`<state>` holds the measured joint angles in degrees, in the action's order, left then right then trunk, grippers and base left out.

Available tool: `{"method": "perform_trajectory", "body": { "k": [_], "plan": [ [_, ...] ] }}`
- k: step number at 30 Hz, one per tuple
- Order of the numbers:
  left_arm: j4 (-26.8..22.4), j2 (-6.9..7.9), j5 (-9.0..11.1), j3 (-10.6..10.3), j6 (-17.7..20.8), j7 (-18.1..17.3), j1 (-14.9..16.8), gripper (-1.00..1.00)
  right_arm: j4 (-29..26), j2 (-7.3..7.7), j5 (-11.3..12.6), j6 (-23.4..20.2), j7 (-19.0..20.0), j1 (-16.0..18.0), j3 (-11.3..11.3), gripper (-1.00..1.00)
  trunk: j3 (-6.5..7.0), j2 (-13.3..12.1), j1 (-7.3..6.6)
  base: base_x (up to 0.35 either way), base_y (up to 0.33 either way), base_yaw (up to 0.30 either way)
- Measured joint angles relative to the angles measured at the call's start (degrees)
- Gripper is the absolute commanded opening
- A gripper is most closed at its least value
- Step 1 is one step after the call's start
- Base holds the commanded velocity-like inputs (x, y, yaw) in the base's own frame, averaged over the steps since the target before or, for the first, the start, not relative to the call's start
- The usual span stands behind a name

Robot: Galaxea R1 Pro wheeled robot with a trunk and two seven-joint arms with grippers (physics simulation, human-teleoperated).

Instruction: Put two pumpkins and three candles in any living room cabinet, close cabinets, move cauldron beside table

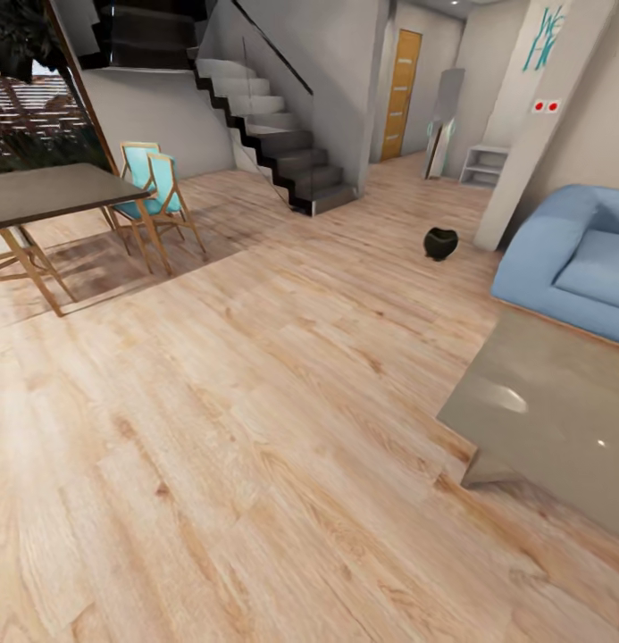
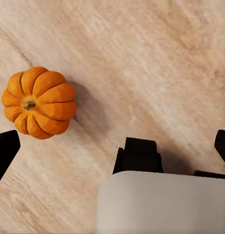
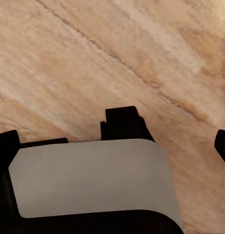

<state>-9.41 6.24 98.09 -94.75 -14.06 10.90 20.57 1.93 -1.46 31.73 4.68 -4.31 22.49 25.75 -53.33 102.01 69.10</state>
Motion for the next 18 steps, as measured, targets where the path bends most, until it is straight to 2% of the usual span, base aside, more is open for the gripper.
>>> {"method": "perform_trajectory", "body": {
  "k": [18],
  "plan": [
    [0.0,0.0,0.0,0.0,0.0,0.0,0.0,1.0,0.0,0.05,0.0,0.1,0.0,0.0,0.0,1.0,0.0,0.0,0.0,0.323,-0.144,0.287]
  ]
}}
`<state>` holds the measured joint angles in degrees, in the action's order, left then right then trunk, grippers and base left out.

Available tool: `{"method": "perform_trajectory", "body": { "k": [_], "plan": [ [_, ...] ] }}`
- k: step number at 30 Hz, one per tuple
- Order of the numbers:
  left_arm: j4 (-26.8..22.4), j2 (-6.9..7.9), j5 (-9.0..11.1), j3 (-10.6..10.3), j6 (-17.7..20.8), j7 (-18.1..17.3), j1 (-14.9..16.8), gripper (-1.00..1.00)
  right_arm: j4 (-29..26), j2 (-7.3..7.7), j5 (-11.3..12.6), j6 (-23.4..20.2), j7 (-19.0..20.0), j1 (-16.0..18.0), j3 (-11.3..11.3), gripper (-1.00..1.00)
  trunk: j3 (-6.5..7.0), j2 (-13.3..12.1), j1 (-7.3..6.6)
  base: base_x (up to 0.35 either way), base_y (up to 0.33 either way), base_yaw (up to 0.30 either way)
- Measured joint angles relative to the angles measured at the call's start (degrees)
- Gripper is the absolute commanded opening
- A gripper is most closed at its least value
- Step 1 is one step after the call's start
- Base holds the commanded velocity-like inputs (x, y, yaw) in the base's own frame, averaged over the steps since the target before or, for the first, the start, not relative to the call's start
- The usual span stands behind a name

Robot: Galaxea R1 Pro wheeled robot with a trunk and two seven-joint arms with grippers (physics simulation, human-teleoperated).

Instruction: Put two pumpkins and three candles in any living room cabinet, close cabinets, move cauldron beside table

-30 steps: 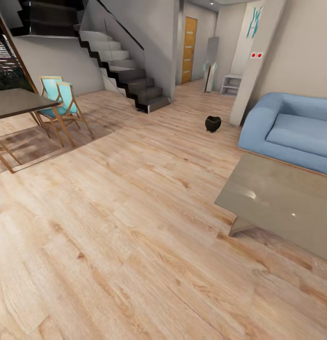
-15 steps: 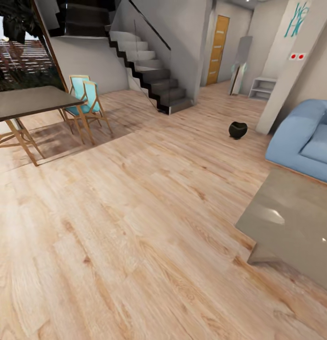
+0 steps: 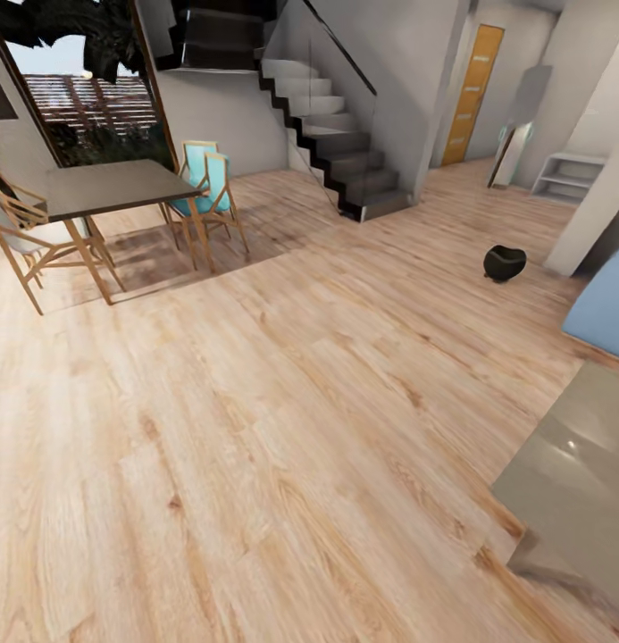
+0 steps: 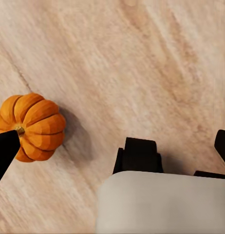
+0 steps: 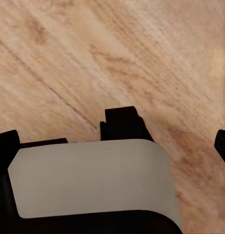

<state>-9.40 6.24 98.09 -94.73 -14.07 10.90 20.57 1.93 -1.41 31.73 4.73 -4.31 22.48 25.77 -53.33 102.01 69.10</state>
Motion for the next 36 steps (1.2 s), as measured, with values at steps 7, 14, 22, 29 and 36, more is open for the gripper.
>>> {"method": "perform_trajectory", "body": {
  "k": [7,14,22,29,36],
  "plan": [
    [0.0,0.0,0.0,0.0,0.0,0.0,0.0,1.0,0.0,-0.01,0.0,0.0,0.0,0.0,0.0,1.0,0.0,0.0,0.0,0.323,-0.109,0.287],
    [0.0,0.0,0.0,0.0,0.0,0.0,0.0,1.0,0.0,0.0,0.0,-0.1,0.0,0.0,0.0,1.0,0.0,0.0,0.0,0.324,-0.075,0.287],
    [0.0,0.01,0.0,0.0,0.0,0.0,0.0,1.0,0.1,0.09,0.0,-0.1,0.0,0.0,0.1,1.0,0.0,0.0,0.0,0.328,-0.006,0.094],
    [0.2,0.21,0.0,0.0,-0.2,0.0,-0.5,1.0,0.1,0.74,-0.2,0.0,0.2,0.1,0.6,1.0,0.0,0.0,0.0,0.0,0.0,0.0],
    [0.2,0.19,0.1,0.0,-0.1,0.2,-0.7,1.0,0.1,0.79,-0.2,0.0,0.2,0.1,0.6,1.0,0.0,0.0,0.0,0.047,0.0,0.0]
  ]
}}
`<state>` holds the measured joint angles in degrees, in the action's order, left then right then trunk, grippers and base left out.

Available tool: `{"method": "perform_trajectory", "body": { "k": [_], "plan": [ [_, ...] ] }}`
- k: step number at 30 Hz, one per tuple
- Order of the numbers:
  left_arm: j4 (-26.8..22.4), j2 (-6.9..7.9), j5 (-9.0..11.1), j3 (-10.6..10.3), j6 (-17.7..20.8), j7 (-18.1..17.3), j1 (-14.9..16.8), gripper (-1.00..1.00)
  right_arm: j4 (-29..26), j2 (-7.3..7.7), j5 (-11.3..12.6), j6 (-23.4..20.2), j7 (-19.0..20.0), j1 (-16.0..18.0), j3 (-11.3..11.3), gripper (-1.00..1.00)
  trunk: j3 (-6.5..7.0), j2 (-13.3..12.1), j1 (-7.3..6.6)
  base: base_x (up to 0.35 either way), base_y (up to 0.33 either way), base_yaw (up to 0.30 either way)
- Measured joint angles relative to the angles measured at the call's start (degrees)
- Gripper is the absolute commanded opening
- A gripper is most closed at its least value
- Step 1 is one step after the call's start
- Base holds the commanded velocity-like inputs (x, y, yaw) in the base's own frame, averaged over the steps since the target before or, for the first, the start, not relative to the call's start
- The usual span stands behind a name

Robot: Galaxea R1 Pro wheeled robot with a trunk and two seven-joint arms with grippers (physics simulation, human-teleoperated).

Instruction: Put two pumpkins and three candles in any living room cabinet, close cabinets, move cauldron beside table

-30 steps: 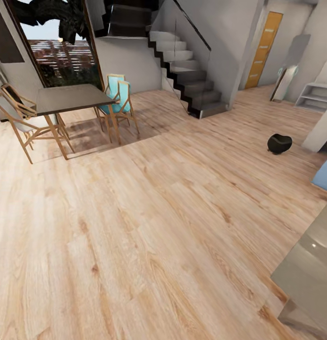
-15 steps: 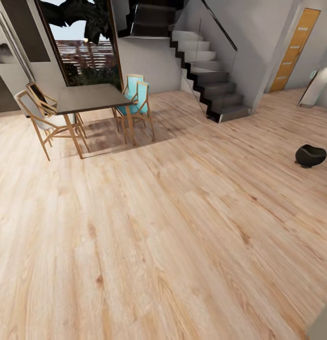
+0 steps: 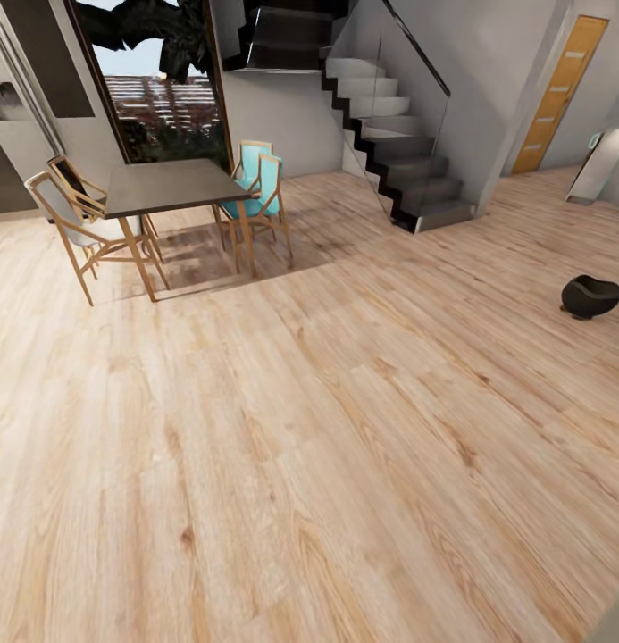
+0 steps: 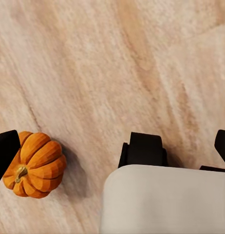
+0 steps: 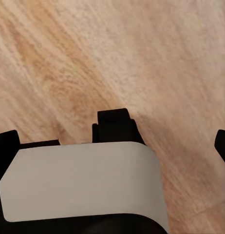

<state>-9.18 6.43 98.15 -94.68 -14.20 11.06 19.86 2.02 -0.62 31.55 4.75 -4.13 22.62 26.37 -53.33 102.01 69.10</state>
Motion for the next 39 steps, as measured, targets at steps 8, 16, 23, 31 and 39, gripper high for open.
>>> {"method": "perform_trajectory", "body": {
  "k": [8,16,23,31,39],
  "plan": [
    [0.0,-0.02,0.0,0.0,0.0,-0.1,0.0,1.0,0.0,-0.08,-0.2,0.1,0.0,0.0,0.0,1.0,0.08,0.0,0.0,0.308,0.0,0.0],
    [0.0,-0.02,0.0,0.0,0.0,-0.1,0.0,1.0,0.0,-0.09,-0.2,0.1,0.0,0.0,0.0,1.0,0.73,0.0,0.0,0.335,0.0,0.0],
    [0.0,-0.01,0.0,0.0,0.0,-0.1,0.0,1.0,0.0,-0.09,-0.2,0.1,0.0,0.0,0.0,1.0,1.35,0.0,0.0,0.335,0.0,0.0],
    [0.1,0.04,0.0,0.0,0.0,-0.1,0.0,1.0,0.0,-0.09,-0.2,0.1,0.0,0.0,0.0,1.0,2.07,0.0,0.0,0.335,0.0,-0.051],
    [0.1,0.07,0.0,0.0,0.0,-0.1,0.0,1.0,0.0,-0.02,-0.2,0.1,0.0,-0.1,0.0,1.0,2.78,0.0,0.0,0.335,0.0,-0.136]
  ]
}}
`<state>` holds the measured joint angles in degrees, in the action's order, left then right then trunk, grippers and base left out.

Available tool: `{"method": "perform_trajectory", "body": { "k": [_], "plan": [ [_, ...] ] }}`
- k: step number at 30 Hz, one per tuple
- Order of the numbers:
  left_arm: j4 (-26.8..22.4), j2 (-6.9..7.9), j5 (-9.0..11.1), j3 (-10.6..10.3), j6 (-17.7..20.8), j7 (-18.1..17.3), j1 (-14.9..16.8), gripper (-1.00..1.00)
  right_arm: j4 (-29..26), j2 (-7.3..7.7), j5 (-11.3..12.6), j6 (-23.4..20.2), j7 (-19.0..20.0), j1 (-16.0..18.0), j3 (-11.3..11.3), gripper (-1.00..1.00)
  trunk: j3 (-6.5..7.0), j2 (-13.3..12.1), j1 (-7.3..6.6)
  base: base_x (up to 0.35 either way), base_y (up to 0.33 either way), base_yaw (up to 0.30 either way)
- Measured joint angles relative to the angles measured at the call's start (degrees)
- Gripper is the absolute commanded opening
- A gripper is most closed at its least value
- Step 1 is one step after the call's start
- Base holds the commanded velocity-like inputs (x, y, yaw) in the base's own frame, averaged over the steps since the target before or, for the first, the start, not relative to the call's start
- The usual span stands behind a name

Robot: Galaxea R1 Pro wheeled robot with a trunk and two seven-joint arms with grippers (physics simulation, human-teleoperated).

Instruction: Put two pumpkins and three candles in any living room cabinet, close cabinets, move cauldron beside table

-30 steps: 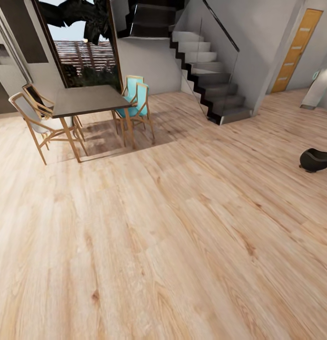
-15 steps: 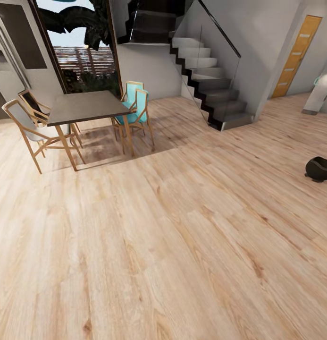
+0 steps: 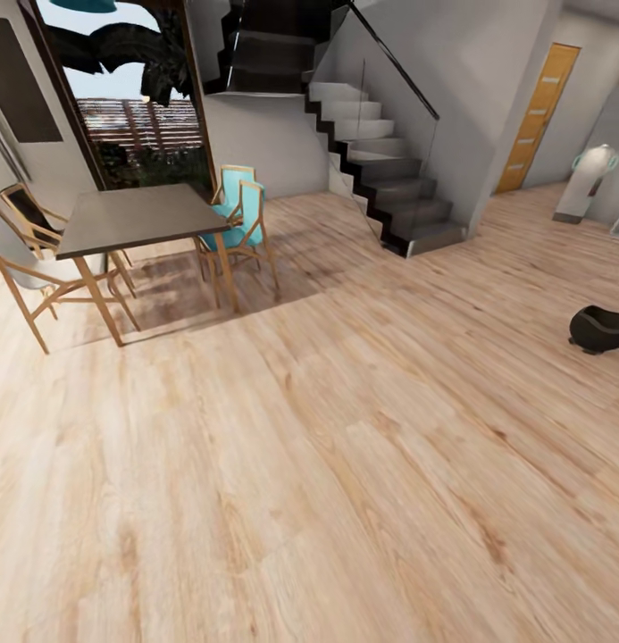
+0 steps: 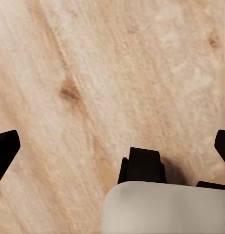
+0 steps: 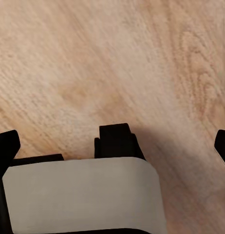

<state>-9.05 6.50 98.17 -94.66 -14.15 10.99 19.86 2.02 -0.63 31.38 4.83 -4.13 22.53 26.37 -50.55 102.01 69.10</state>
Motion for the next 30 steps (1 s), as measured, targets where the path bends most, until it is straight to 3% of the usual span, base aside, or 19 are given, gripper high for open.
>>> {"method": "perform_trajectory", "body": {
  "k": [30],
  "plan": [
    [0.0,0.0,0.0,0.0,0.0,0.0,0.0,1.0,0.0,0.19,0.0,0.0,0.0,0.0,0.0,1.0,2.3,0.0,0.0,0.336,0.0,-0.201]
  ]
}}
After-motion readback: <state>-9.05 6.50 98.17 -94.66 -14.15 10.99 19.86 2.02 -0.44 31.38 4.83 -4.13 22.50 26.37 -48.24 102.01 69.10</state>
